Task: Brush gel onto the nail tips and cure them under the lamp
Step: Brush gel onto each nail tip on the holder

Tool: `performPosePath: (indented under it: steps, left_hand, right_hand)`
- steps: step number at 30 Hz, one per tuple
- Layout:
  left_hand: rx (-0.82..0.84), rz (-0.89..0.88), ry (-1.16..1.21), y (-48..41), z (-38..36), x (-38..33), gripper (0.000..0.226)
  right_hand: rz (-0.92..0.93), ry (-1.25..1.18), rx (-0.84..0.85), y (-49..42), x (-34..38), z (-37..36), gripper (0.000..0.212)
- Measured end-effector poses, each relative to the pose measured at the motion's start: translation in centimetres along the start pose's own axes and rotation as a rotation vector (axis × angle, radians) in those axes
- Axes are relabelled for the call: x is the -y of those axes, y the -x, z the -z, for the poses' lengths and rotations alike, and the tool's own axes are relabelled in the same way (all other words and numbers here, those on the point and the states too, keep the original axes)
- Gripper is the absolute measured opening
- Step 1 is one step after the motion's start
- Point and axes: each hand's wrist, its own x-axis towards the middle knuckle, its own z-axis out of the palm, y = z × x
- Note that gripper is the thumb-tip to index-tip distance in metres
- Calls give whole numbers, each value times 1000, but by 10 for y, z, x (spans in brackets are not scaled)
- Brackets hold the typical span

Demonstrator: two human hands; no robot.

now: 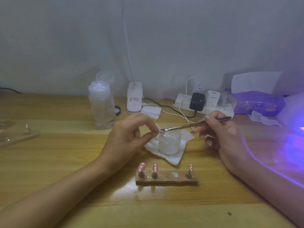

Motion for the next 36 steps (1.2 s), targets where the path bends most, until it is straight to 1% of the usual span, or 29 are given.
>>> performPosePath:
  steps: [3,7,11,15,18,22,26,30,34,36]
  left_hand:
    - [1,-5,-15,0,0,0,11]
    - [3,-12,-11,-1,0,0,8]
    - [6,-11,2,-1,-1,1,9]
    - [11,-1,7,-1,-1,0,11]
    - [13,7,-2,0,0,0,9]
    - [13,17,1,0,0,-1,9]
    - [11,21,-2,0,0,-1,9]
    - [19,33,16,0,-1,-1,10]
    - [27,42,20,1,-1,0,9]
    - [33,42,23,0,-1,0,8]
  right_hand:
    - [5,-19,-32,-1,-1,3,22]
    - [16,-11,13,1,-1,1,20]
    - [3,-33,-35,1,-1,3,19]
    - [7,-11,3,0,0,2,20]
    - [7,-21,-36,0,-2,4,20]
    - [15,-19,3,0,-1,2,19]
    - [13,-18,-36,-1,-3,4,22]
    - [25,-11,-4,1,0,1,23]
    - [20,-9,-47,0,-1,2,29]
    - [30,-31,-40,0,0,1,28]
